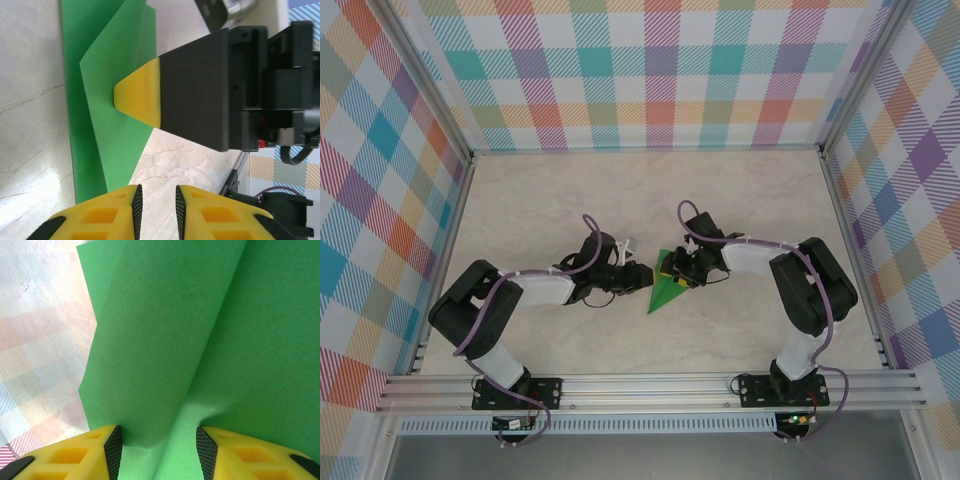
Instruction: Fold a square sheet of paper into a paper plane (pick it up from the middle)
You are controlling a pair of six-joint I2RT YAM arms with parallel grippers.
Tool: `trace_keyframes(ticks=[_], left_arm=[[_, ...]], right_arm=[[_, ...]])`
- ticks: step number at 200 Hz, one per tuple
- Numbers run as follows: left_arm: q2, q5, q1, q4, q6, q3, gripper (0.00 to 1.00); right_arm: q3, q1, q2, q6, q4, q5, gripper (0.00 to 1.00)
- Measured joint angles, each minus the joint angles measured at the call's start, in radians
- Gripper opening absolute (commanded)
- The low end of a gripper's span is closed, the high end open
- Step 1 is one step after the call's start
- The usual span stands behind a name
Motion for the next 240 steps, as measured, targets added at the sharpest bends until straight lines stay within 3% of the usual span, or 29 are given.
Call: trace_keyframes(ticks=[240], left_arm=[[0.148, 0.0, -0.032, -0.056, 0.015, 0.08, 0.11]], right_arm=[[0.011, 0.014, 0.001, 0.031, -0.024, 0.056, 0.46]])
